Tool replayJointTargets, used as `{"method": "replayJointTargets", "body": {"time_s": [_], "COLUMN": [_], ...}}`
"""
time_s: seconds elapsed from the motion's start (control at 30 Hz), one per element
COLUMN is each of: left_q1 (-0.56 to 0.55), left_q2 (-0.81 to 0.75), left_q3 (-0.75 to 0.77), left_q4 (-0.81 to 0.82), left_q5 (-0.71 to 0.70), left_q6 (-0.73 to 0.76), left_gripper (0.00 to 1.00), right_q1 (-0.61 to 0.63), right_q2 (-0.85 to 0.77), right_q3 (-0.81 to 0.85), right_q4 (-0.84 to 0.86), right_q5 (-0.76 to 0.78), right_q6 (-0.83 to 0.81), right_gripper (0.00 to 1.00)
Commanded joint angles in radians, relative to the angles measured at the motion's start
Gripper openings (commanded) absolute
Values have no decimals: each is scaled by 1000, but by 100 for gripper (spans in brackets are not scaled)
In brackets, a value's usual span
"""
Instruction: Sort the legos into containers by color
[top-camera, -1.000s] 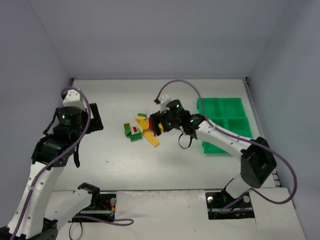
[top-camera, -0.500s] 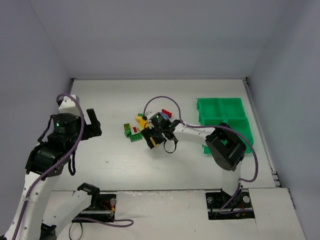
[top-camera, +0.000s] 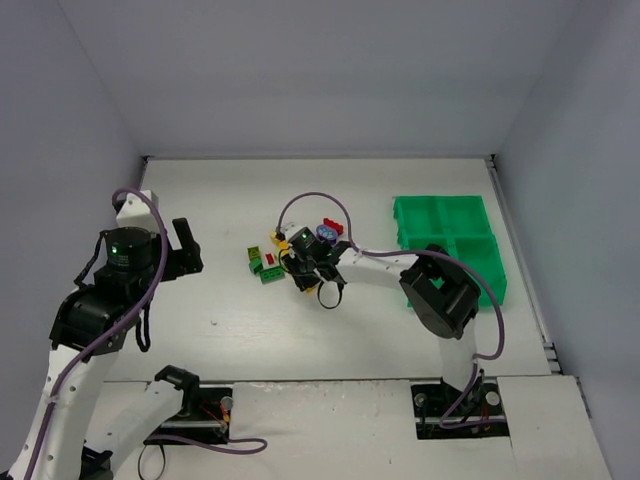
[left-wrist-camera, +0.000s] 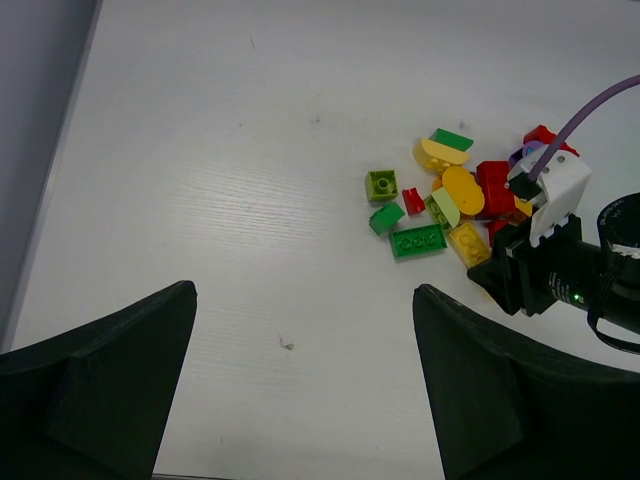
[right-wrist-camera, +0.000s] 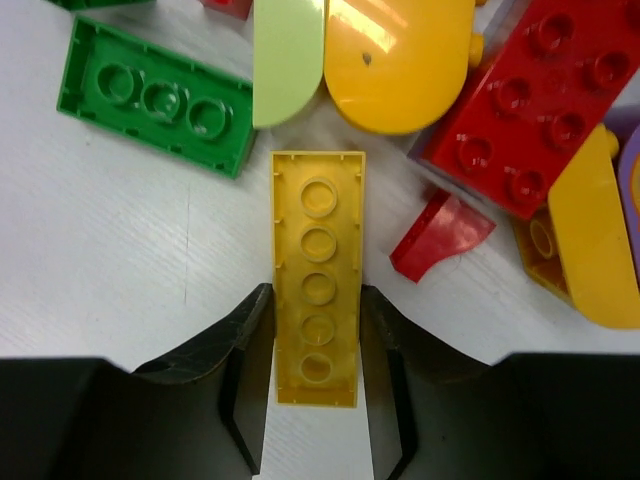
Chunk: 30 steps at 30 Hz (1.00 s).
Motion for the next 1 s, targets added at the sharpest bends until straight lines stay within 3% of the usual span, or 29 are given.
{"method": "replayJointTargets", "body": {"time_s": [0.0,0.17,0.4,0.6,0.97], "left_q1": [4,4,3,3,4], "left_q2": [9,23,60,65,51], "left_q3": [9,6,1,-5,-14], "left_q4": [30,52,87,101,86], "left_q5": [-5,12,58,78,82], "left_q6": [6,6,-3,-11,-11], "left_gripper": [83,83,83,82,83], "right_q1": [14,0,-282,-564,-713], "right_q2": [-120,-318,-508,-467,-232], "right_q3": [-18,-32,1,36,137], "right_q4": [-45,-68,-142,-147,-133], "right_q5": [26,80,141,89,46], "right_q6": [-1,-32,-69,-72,-80], "right_gripper": [0,0,0,0,3]}}
